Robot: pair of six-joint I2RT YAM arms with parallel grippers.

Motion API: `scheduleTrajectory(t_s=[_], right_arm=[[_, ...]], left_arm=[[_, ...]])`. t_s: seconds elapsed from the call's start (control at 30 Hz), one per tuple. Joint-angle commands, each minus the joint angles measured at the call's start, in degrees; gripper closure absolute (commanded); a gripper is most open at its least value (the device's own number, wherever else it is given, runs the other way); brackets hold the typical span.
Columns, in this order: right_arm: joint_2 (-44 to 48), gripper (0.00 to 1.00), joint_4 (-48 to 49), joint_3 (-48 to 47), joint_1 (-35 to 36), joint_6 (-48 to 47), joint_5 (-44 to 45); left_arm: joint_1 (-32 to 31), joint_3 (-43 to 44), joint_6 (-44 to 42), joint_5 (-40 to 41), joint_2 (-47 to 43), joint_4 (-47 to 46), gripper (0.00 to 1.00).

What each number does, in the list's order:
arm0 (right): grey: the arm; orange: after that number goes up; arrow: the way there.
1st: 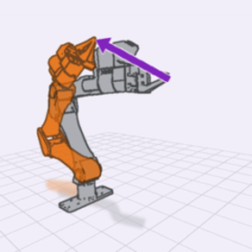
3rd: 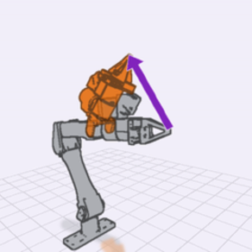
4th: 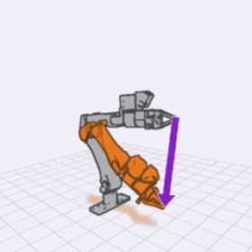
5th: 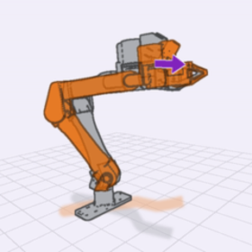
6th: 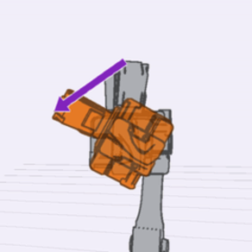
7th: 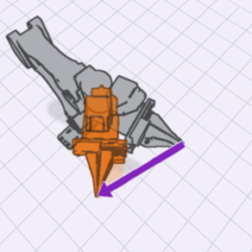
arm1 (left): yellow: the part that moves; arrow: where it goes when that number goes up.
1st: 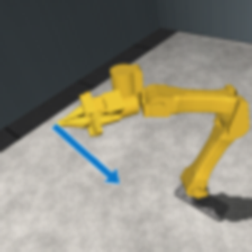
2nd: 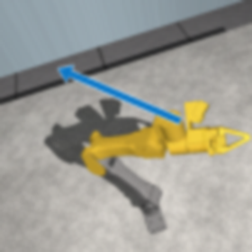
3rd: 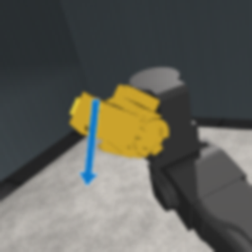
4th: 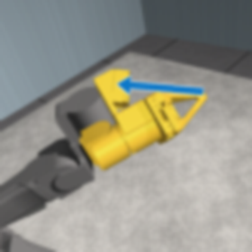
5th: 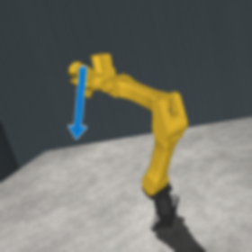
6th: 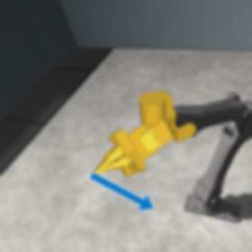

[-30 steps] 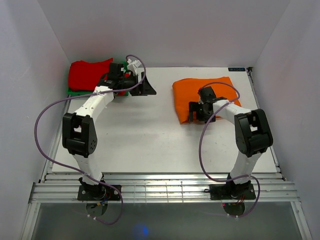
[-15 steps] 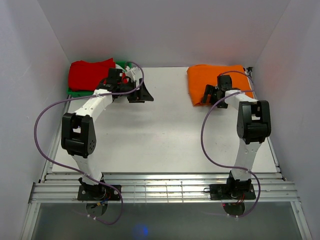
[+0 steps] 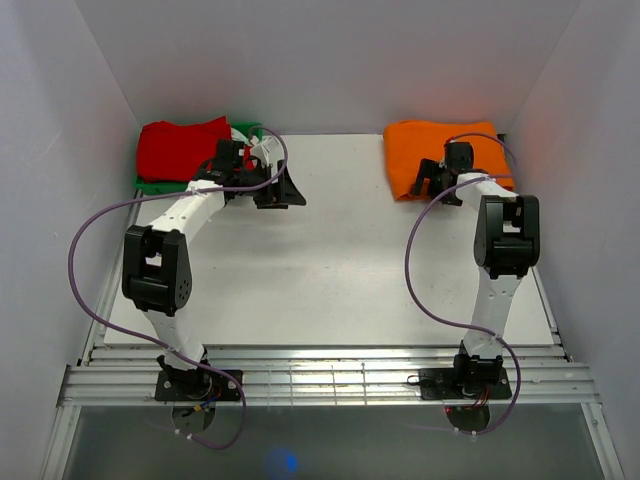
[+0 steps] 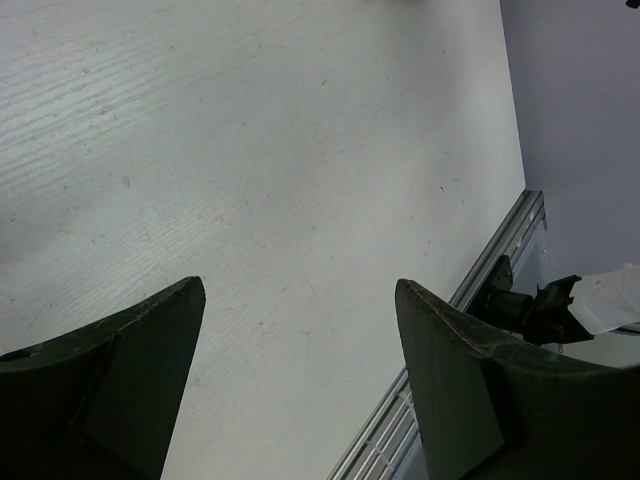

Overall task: Fold and stack the trousers
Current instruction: Neatly place the folded trousers to the corner

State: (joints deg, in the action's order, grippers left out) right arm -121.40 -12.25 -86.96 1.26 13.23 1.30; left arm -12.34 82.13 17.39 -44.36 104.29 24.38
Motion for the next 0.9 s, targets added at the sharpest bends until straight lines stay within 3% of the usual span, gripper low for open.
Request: scheduleTrajectory(t_s=[0.0, 0.23, 0.37, 0.5, 0.63, 0.73, 0.87], right_arm=[[-1.3, 0.01, 2.9, -4.4, -0.4, 0.7, 0.1], [-0.2, 0.03, 1.4, -6.2, -0.5, -1.5, -5.2], [9.9, 0.10, -1.6, -1.5, -0.5, -7.9, -7.1], [21.4, 0.10, -7.1, 5.4, -0.5, -18.2, -7.5], [30.7, 0.10, -14.8, 10.1, -0.5, -27.8, -10.4], [36.9, 0.10, -21.5, 15.0, -0.5, -29.3, -14.0], [44.1, 0.10, -21.6, 25.9, -0.5, -30.9, -16.4]], left_arm=[[0.7, -0.7, -1.2, -0.6, -4.0, 0.0, 0.12], [1.2, 0.2, -3.7, 0.1, -4.4, 3.1, 0.11], [2.7, 1.4, -9.3, 2.2, -6.6, 7.3, 0.02], [6.4, 0.8, -13.8, 4.5, -9.4, 13.9, 0.02], [9.8, -4.6, -21.5, 7.8, -15.5, 14.6, 0.02], [10.0, -9.9, -25.3, 16.0, -20.0, 13.8, 0.02], [10.0, -18.6, -28.1, 20.6, -25.2, 12.4, 0.02]])
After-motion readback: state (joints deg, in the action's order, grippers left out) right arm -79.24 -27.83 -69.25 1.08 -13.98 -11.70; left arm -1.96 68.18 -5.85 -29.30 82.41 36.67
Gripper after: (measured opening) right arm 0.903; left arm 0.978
